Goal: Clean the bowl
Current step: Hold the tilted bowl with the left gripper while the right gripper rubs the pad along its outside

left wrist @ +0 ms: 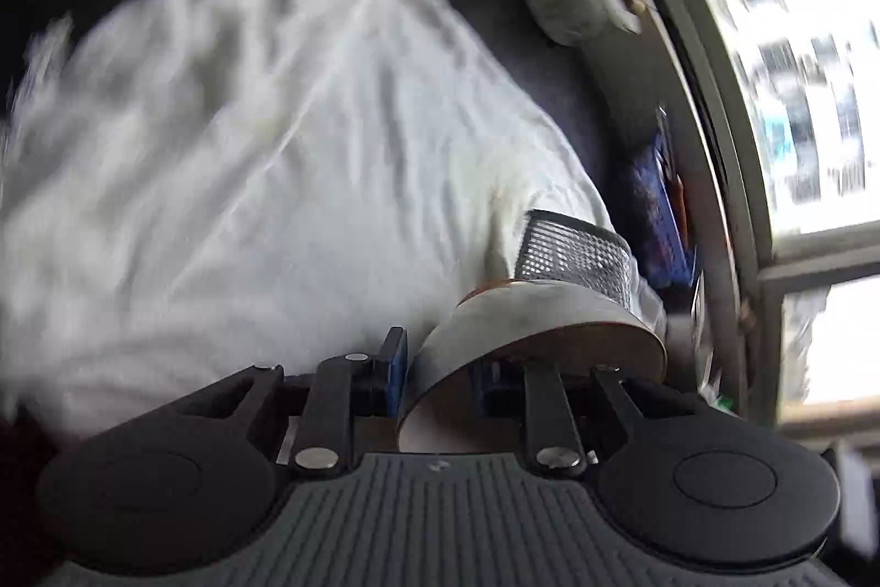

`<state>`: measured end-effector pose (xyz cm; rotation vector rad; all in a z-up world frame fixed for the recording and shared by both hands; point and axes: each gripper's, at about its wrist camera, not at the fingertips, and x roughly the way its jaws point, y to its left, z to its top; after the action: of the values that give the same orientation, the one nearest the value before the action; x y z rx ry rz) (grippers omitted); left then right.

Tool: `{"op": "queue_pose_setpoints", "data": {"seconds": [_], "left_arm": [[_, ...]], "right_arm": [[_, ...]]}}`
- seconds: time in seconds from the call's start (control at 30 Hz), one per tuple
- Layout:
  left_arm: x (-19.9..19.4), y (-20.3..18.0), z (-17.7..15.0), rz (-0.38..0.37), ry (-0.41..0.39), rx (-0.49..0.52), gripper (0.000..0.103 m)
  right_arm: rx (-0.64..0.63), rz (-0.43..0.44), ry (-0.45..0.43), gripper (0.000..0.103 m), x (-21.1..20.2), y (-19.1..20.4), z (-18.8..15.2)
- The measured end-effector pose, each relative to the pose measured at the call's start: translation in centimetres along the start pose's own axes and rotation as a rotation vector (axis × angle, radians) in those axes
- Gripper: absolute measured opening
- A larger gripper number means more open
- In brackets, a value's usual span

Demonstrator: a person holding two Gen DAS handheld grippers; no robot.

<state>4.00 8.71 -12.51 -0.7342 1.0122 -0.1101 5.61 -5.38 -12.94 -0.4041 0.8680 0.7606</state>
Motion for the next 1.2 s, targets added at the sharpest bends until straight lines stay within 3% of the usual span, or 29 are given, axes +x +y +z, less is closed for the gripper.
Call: {"op": "queue_pose_setpoints", "data": {"seconds": [0.03, 0.1, 0.2, 0.27, 0.3, 0.33, 0.6, 0.73, 0.9, 1.03, 1.2], "left_arm": [[-0.3, -1.4, 0.0, 0.033, -0.019, 0.112, 0.022], [-0.9, -5.3, -0.5, 0.135, -0.066, 0.434, 0.022], [-1.3, -8.5, -2.3, 0.232, -0.115, 0.741, 0.022], [-1.5, -9.6, -3.2, 0.246, -0.122, 0.850, 0.016], [-1.6, -9.7, -3.2, 0.239, -0.120, 0.836, 0.016], [-1.6, -9.5, -3.0, 0.227, -0.117, 0.802, 0.016], [-1.8, -3.3, 0.2, 0.057, -0.074, 0.202, 0.020], [-1.3, 0.2, 0.3, -0.016, -0.057, -0.082, 0.022], [0.2, 3.9, -1.0, -0.076, 0.023, -0.401, 0.022], [1.5, 5.8, -2.3, -0.116, 0.074, -0.573, 0.021], [1.7, 6.2, -1.4, -0.142, 0.076, -0.625, 0.021]], "right_arm": [[-0.002, -0.004, -0.002, 0.014, -0.1, -0.1, 0.1], [-0.015, -0.016, -0.003, 0.014, -0.3, -0.2, 0.3], [-0.041, -0.036, -0.004, 0.013, -0.5, -0.2, 0.5], [-0.062, -0.049, -0.005, 0.012, -0.7, 0.0, 0.6], [-0.069, -0.050, -0.006, 0.012, -0.8, 0.0, 0.7], [-0.071, -0.048, -0.006, 0.012, -0.8, 0.0, 0.7], [-0.059, -0.025, -0.002, 0.016, -0.6, 0.1, 0.6], [-0.054, -0.007, -0.003, 0.022, -0.5, 0.5, 0.6], [-0.052, 0.008, 0.003, 0.026, -0.4, 0.8, 0.6], [-0.058, 0.021, 0.013, 0.028, -0.3, 1.0, 0.3], [0.009, 0.089, 0.001, 0.034, -0.7, -0.4, 0.2]]}}
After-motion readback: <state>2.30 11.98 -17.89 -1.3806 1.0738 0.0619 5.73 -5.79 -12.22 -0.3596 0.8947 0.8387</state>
